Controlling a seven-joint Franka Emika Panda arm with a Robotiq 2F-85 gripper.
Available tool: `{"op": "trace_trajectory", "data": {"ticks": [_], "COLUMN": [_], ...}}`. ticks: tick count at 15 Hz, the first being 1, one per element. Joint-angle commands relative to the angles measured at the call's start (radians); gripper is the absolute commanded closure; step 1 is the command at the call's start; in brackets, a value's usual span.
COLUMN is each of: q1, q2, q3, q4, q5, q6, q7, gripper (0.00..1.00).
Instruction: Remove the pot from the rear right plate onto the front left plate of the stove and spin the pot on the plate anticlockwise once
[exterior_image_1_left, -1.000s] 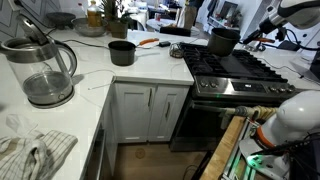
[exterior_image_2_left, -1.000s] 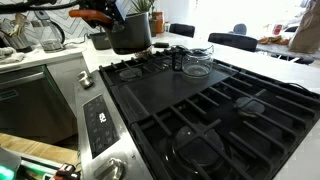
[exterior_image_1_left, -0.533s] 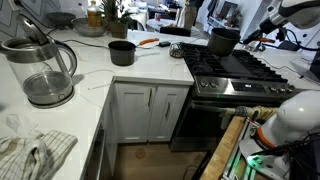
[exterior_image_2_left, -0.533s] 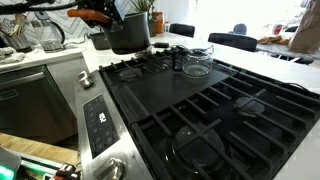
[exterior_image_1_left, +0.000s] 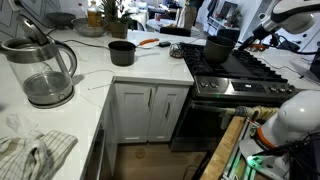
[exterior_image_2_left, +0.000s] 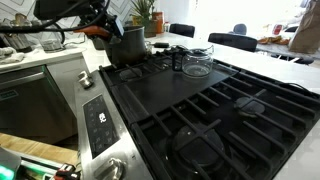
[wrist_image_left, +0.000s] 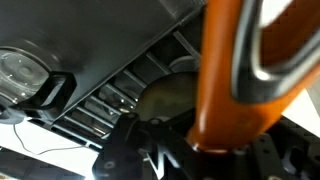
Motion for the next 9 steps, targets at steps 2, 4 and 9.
{"op": "trace_trajectory", "data": {"ticks": [2, 4, 9], "q1": [0.047, 0.052, 0.050], "q2": [0.012, 0.020, 0.035], "q3": [-0.038, -0.042, -0.051], "q4": [-0.018, -0.025, -0.030], "q5": [0.041, 0.047, 0.051], "q6": [0.029, 0.040, 0.055], "q7": [-0.062, -0.079, -0.113], "gripper": [1.00, 1.00, 1.00]}}
